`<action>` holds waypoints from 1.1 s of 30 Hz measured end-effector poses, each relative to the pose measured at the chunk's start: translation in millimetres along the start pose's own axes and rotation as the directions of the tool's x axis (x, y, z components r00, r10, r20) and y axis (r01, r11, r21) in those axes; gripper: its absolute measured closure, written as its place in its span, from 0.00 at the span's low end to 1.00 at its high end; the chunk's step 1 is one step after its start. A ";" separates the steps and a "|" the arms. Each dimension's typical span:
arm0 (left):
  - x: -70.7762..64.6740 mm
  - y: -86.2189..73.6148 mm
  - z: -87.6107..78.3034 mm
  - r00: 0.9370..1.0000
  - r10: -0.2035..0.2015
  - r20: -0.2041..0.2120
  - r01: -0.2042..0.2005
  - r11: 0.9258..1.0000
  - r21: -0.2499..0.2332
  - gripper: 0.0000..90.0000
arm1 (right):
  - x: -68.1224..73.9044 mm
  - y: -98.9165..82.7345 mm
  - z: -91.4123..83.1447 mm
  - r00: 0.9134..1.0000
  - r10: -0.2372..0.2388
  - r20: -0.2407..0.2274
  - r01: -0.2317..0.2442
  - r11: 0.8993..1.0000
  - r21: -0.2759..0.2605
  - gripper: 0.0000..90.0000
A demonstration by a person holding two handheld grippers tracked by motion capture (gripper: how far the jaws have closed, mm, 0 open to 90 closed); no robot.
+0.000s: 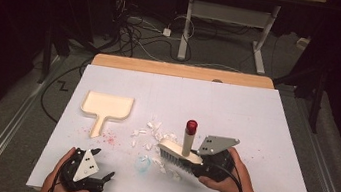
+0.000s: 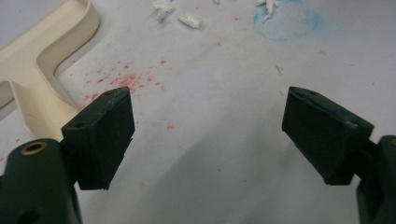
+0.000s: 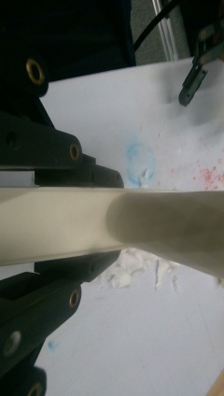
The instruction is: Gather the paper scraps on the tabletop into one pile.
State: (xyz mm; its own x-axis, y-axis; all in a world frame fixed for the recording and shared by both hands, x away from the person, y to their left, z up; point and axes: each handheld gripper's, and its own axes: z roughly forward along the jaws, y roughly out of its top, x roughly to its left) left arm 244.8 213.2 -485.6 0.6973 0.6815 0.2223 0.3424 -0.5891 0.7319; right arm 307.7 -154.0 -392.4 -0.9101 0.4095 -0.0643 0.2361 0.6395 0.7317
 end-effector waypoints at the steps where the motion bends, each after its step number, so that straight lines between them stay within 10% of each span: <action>1: -0.2 -0.4 -1.2 1.000 -0.002 -0.007 0.002 1.000 -0.001 0.18 | 1.6 -0.7 -2.6 1.000 -0.007 -0.008 0.007 1.000 -0.003 0.75; 8: 2.9 -0.9 -10.8 0.998 -0.029 -0.057 0.027 0.999 -0.045 0.18 | 24.5 -14.7 -15.8 0.995 -0.039 -0.097 0.034 0.998 -0.054 0.75; 17: 5.6 -0.4 -10.2 0.998 -0.037 -0.051 0.034 0.998 -0.052 0.18 | 24.0 -14.8 39.4 0.969 -0.082 -0.231 0.071 0.996 -0.059 0.75; 21: 5.0 0.3 -5.7 0.999 -0.029 -0.027 0.028 0.999 -0.043 0.18 | 12.8 -5.2 52.0 0.961 -0.175 -0.214 0.161 0.984 -0.082 0.75; 33: 2.5 1.6 -2.2 1.000 -0.026 -0.003 0.026 0.999 -0.036 0.18 | -29.2 11.3 73.2 0.979 -0.128 -0.158 0.119 0.991 -0.066 0.75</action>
State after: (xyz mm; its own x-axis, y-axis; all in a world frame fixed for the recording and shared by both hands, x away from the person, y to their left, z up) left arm 245.7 214.9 -482.4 0.6865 0.6976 0.2051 0.3373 -0.5554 0.7601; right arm 361.9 -111.2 -431.9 -0.9751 0.2160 -0.0498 0.1027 0.6391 0.7622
